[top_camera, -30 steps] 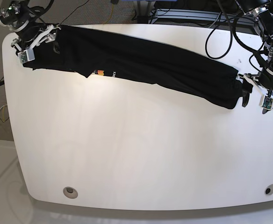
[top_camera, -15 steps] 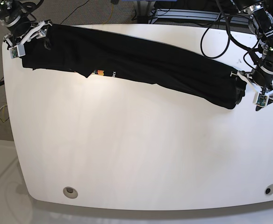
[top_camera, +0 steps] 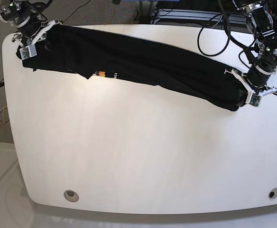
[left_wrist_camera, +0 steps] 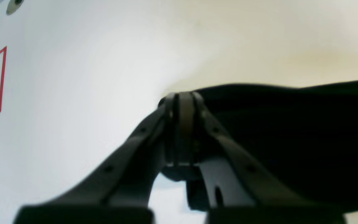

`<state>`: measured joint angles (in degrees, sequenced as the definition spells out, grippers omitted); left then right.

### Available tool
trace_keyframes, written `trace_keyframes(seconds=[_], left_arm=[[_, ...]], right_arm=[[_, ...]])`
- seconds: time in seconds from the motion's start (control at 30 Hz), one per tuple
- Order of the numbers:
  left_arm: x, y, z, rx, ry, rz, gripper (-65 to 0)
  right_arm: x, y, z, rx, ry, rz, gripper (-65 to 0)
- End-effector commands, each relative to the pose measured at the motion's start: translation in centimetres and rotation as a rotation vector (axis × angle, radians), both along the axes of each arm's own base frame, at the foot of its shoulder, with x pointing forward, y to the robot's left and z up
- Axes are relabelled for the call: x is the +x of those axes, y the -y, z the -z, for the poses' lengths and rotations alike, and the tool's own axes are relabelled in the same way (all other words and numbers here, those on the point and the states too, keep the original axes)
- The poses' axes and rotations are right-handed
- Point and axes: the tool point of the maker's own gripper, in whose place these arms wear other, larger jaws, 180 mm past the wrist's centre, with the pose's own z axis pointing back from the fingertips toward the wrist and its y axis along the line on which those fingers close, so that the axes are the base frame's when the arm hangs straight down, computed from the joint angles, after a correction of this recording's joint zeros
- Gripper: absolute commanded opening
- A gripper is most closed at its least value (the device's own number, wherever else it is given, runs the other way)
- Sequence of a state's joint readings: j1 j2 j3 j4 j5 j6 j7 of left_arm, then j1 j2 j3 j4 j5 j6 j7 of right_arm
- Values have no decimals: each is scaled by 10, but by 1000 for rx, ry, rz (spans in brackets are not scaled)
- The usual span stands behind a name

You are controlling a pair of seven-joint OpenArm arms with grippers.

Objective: Fold the T-shirt properly
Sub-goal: 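Hold the strip ends with both grippers and pull them taut, then lower the strip onto the table with both grippers, pressing it flat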

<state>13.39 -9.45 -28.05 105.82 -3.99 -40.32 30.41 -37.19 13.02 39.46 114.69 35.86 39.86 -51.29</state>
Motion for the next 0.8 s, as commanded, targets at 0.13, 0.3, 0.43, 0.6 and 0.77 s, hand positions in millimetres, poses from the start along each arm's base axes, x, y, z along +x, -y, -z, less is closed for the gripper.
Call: trace_keyframes(seconds=[0.13,0.3,0.43,0.6,0.77], left_arm=[[7,3,-12,-7,48,17,-650],[2,8,-6,-13,29,29,-650],[1,17,-2,-46,27,20,-650],[-5,27,7,-80,8,18,-650],[-16,45,22,-102,-39,56,-650]], right_arm=[[11,1,-10,-5,47,-14,-650],[16,1,-12,-6,61,-13,-650],[14,9,-5,-53,32,-7,-650],[15,10,8,-106,-3,-3,-650],[15,6,18,-161,-37,-24,-650]])
